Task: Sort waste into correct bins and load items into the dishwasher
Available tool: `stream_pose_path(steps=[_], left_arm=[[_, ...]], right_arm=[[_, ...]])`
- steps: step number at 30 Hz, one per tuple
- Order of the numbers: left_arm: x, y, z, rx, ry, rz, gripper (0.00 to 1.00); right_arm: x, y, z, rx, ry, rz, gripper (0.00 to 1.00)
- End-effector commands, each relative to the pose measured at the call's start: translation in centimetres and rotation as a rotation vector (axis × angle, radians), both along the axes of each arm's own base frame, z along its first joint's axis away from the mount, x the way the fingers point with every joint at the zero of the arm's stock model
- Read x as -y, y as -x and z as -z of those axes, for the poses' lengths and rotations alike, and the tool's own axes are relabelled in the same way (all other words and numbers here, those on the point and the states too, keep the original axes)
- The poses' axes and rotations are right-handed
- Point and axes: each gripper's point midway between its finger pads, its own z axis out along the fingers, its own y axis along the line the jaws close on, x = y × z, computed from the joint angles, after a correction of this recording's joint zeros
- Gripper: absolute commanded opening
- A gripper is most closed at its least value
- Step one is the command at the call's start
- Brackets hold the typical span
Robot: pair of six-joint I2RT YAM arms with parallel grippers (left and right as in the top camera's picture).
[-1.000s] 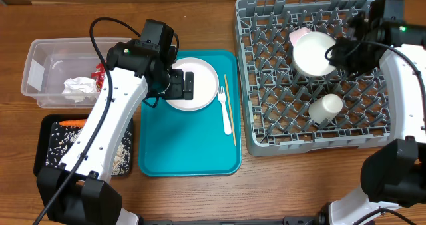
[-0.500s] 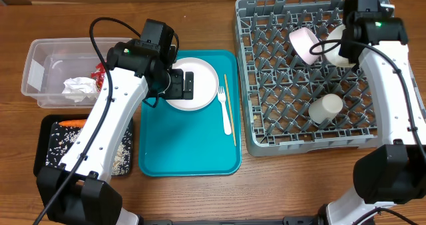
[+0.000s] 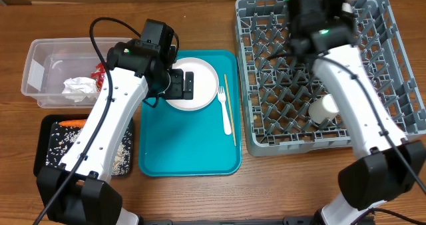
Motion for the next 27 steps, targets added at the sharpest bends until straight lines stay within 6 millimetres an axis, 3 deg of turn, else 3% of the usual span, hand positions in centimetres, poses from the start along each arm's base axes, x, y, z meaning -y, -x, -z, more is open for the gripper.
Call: stream_pose_path(steps=[1, 8, 11, 17, 27], left_arm=[[-0.2, 0.0, 0.1, -0.001, -0.003, 0.006, 1.00], [-0.2, 0.0, 0.1, -0.001, -0.003, 0.006, 1.00], [-0.2, 0.0, 0.1, -0.001, -0.003, 0.006, 1.00], [-0.2, 0.0, 0.1, -0.001, -0.003, 0.006, 1.00], [-0.2, 0.0, 0.1, -0.001, -0.003, 0.006, 1.00]], right_arm=[[-0.7, 0.3, -2.3, 0.025, 0.097, 0.001, 0.04], [-3.0, -1.7, -1.5, -0.012, 0.173, -0.062, 0.04], [-2.9, -1.9, -1.0, -0.056, 0.208, -0.067, 0.04], [2.3, 0.1, -2.0, -0.043, 0.277, 0.136, 0.04], [8.9, 1.2, 2.9, -0.165, 0.065, 0.189, 0.04]])
